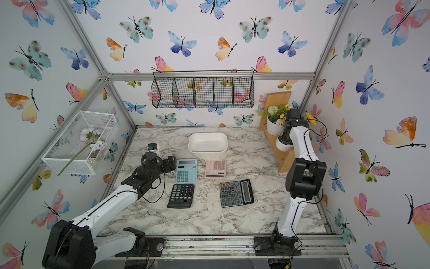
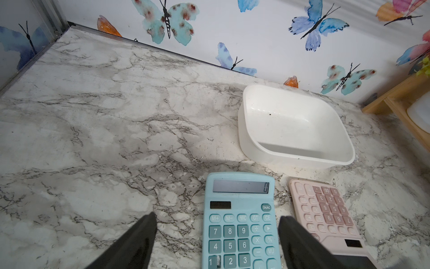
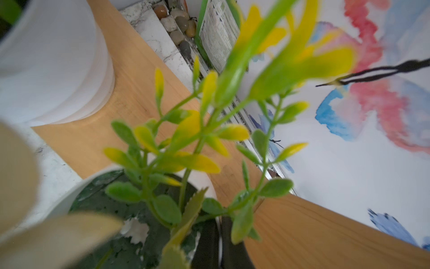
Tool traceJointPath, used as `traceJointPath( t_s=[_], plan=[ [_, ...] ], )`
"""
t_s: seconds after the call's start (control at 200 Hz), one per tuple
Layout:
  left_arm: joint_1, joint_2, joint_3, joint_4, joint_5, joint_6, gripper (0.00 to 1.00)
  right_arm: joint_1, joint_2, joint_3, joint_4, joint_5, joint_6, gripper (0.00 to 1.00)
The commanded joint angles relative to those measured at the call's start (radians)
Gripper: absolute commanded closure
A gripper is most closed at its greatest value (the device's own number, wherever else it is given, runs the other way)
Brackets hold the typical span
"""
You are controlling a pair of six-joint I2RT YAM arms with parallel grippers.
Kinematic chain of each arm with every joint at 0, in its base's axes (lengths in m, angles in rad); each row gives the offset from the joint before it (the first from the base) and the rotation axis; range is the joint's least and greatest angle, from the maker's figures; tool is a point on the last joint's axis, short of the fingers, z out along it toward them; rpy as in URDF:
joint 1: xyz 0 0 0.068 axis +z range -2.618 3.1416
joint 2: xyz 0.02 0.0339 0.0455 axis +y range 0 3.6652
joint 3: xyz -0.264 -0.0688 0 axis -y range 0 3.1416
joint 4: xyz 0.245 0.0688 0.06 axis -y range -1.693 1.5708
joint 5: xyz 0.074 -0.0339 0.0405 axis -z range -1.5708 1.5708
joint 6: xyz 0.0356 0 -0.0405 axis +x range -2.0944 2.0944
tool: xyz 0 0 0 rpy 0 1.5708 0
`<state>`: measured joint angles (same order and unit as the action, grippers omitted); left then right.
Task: Put the calculator in the storage box
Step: Place the distractor at the corner of the board.
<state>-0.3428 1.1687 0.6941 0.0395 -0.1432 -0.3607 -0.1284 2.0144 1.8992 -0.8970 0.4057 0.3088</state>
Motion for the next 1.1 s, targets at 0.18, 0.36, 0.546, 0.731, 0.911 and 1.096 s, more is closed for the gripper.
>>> traceJointPath(
  t_s=[0.18, 0.36, 0.546, 0.731, 0.911, 1.096],
  plan=[
    [-0.005, -0.01, 0.018, -0.015, -0.006, 0.0, 0.12, -0.037, 0.069, 0.001, 0.027, -0.079, -0.011, 0.9],
    [-0.005, -0.009, 0.018, -0.016, -0.007, 0.002, 0.1, -0.036, 0.053, 0.016, 0.02, -0.069, -0.013, 0.77],
    [-0.005, -0.012, 0.016, -0.016, -0.01, 0.001, 0.1, -0.036, 0.019, 0.051, -0.016, -0.072, -0.016, 0.6],
    [-0.005, -0.012, 0.017, -0.017, -0.01, 0.0, 0.09, -0.036, -0.044, 0.072, -0.054, -0.08, -0.019, 0.48],
    [-0.005, -0.016, 0.016, -0.017, -0.013, -0.001, 0.09, -0.037, -0.079, 0.081, -0.1, -0.077, -0.028, 0.43],
    [-0.005, -0.015, 0.016, -0.016, -0.015, -0.001, 0.09, -0.037, -0.142, 0.048, -0.124, -0.137, -0.023, 0.38]
  ],
)
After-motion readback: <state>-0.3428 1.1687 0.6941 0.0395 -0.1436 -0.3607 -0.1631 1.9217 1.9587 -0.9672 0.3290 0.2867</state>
